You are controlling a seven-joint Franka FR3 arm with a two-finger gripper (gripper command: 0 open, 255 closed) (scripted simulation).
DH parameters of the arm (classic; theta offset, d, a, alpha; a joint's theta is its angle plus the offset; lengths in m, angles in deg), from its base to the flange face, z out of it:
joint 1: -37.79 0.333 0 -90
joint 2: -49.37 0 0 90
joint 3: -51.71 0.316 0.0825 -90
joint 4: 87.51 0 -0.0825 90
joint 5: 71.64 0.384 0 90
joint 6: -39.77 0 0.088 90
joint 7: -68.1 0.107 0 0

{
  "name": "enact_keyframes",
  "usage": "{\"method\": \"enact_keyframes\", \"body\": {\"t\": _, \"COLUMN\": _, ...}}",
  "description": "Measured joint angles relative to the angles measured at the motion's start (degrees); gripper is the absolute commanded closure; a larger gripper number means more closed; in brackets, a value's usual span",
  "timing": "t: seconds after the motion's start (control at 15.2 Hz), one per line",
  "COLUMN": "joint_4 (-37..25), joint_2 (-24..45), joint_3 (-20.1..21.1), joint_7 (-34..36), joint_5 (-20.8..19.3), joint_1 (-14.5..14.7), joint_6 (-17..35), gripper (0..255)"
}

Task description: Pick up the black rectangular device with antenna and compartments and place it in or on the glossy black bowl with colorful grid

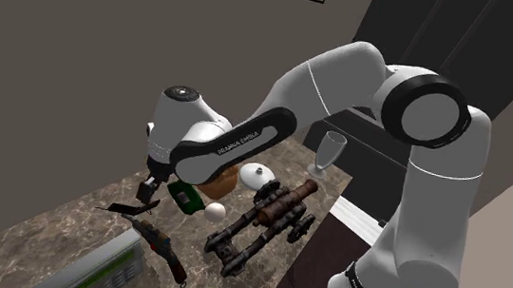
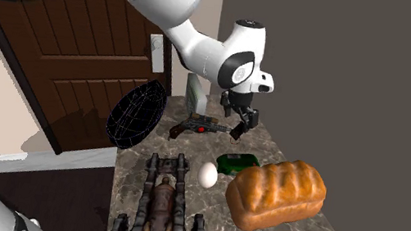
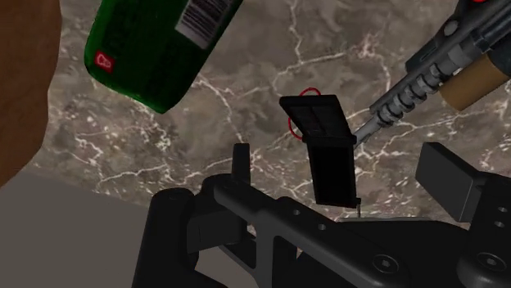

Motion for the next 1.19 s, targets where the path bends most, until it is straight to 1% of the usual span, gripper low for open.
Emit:
{"method": "enact_keyframes", "body": {"t": 0.2, "joint_4": -5.01, "joint_2": 6.06, "joint_3": -0.66, "joint_7": 0.62, "joint_5": -2.41, "joint_1": 2.32, "joint_6": 1.74, "gripper": 0}}
{"method": "enact_keyframes", "body": {"t": 0.4, "joint_4": -7.75, "joint_2": 8.84, "joint_3": -1.00, "joint_7": 0.76, "joint_5": -3.28, "joint_1": 3.35, "joint_6": 2.06, "gripper": 0}}
{"method": "enact_keyframes", "body": {"t": 0.79, "joint_4": -9.45, "joint_2": 12.93, "joint_3": -2.12, "joint_7": 1.57, "joint_5": -4.52, "joint_1": 4.47, "joint_6": 4.44, "gripper": 0}}
{"method": "enact_keyframes", "body": {"t": 1.19, "joint_4": -9.76, "joint_2": 13.38, "joint_3": -2.22, "joint_7": 1.61, "joint_5": -4.61, "joint_1": 4.56, "joint_6": 4.62, "gripper": 0}}
